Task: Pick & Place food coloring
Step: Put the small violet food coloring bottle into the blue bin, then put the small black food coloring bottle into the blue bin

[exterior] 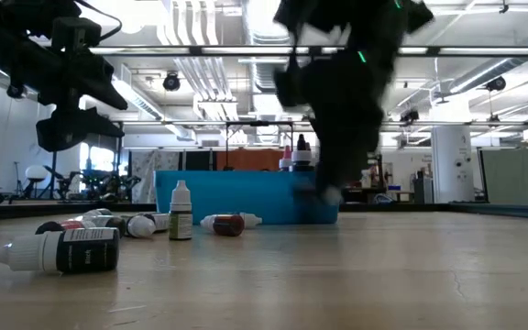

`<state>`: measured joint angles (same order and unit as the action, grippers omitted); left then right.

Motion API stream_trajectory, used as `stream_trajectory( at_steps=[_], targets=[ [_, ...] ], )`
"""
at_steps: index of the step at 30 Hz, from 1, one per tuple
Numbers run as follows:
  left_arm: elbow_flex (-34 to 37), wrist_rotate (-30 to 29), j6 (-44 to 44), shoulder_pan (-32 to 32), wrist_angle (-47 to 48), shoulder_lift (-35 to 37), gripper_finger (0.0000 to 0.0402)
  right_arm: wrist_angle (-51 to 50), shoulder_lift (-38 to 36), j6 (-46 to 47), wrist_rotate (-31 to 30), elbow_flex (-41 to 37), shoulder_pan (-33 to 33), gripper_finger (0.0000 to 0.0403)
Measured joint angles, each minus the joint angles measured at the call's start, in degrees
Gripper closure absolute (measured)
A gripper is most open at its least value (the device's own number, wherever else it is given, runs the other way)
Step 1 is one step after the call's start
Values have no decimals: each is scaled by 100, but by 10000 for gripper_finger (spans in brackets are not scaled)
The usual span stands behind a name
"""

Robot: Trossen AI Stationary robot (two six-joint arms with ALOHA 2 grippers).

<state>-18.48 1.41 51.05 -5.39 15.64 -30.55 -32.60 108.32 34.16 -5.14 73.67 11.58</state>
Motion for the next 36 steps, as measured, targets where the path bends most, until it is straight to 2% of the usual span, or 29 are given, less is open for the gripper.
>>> stream_trajectory(
  at_steps=[3, 7, 14, 18, 23, 25, 28, 31, 36],
  targets=[
    [0, 0, 0, 1, 3, 0, 224, 43, -220, -260, -78, 459, -319, 356],
    [0, 0, -2, 0, 46, -2, 224, 88, -231, -661, -77, 1227, -910, 334],
    [0, 0, 55, 2, 41, -5, 224, -323, -33, -795, 240, 1935, -1729, 240],
    [0, 1, 307, 2, 43, -10, 224, -972, -119, -1427, 170, 2190, -1779, 185],
    [0, 108, 669, 2, 561, -71, 224, -1903, -156, -1924, -423, 2235, -1583, 149],
    [0, 427, 711, 25, 981, -153, 224, -2227, -196, -2002, -425, 2136, -1522, 144],
    [0, 1036, 101, 218, 1238, -302, 224, -2460, -269, -2237, -443, 1788, -1385, 141],
    [-63, 1085, 194, 309, 1420, -472, 224, -2473, -399, -1956, -468, 1386, -1264, 143],
    [-109, 854, 2053, 300, 1659, -925, 224, -2815, -704, 119, -991, 771, -1263, 155]
  ],
)
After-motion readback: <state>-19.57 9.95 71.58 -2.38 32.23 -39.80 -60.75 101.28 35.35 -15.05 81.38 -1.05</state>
